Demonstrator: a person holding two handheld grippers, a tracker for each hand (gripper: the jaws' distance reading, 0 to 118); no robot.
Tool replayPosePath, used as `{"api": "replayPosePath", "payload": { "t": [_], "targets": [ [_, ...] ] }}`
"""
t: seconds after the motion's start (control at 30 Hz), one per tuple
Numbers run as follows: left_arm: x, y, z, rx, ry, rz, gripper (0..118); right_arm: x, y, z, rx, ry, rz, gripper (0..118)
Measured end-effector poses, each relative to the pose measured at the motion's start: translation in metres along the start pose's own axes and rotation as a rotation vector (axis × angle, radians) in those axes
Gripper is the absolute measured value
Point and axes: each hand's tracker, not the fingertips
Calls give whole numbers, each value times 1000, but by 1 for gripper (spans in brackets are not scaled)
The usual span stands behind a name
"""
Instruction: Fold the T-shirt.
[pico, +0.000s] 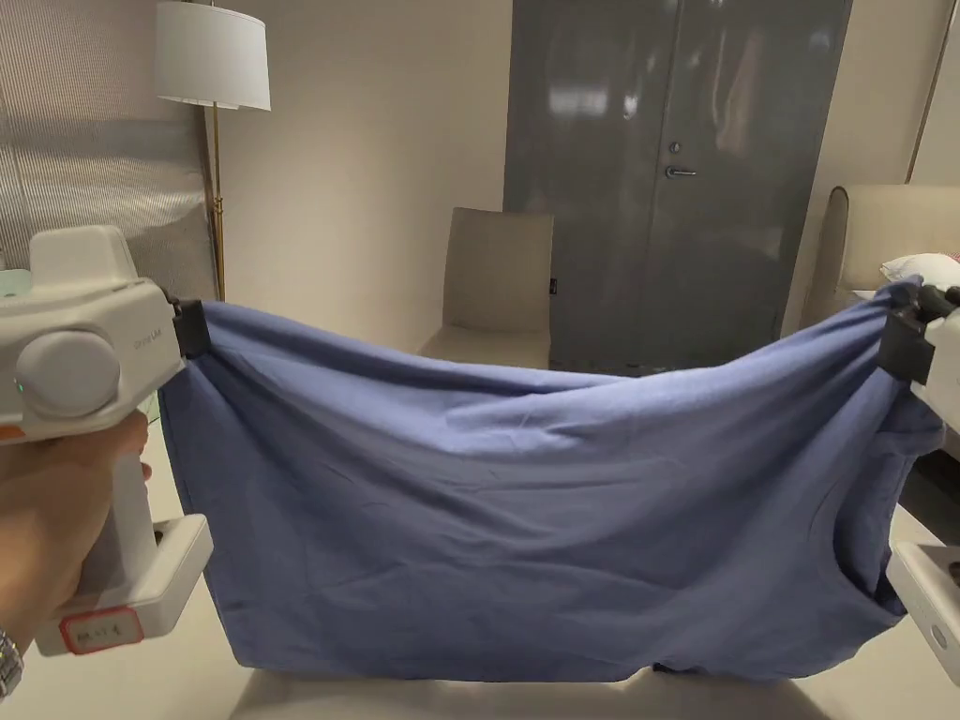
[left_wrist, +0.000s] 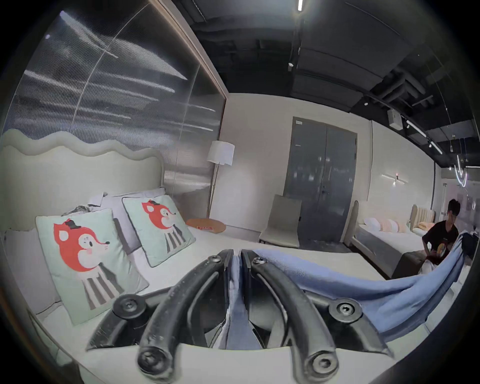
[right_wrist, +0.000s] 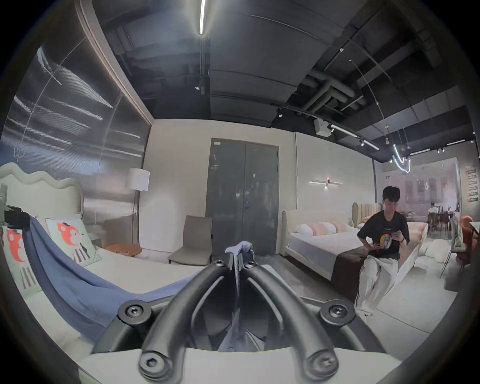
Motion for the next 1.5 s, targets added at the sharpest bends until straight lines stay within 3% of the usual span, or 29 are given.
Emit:
{"api": "replayPosePath", "payload": {
  "t": [0.1,0.5,0.77,0.87,1.1,1.43,1.5],
  "targets": [
    [-13,-18,38,-64,-2,-3,5,7,-15,41,-87,16,-16,3],
    [-77,-137,186,-351,19,-86,5,41,-118,209,-404,75,67,3],
    [-118,-229,240,-577,42,-116,5,44,-189,288,-626,100,104,3],
    [-128,-257,248,-662,40,-117,5,45,-213,301,-720,95,129,3],
    [-143,-303,252,-789,59,-184,5,59,-266,315,-901,70,78,3],
    [-152,-330,253,-825,48,-250,5,70,-300,316,-956,55,64,3],
    [-150,-327,257,-813,57,-253,23,70,-299,318,-940,54,68,6]
  ]
}}
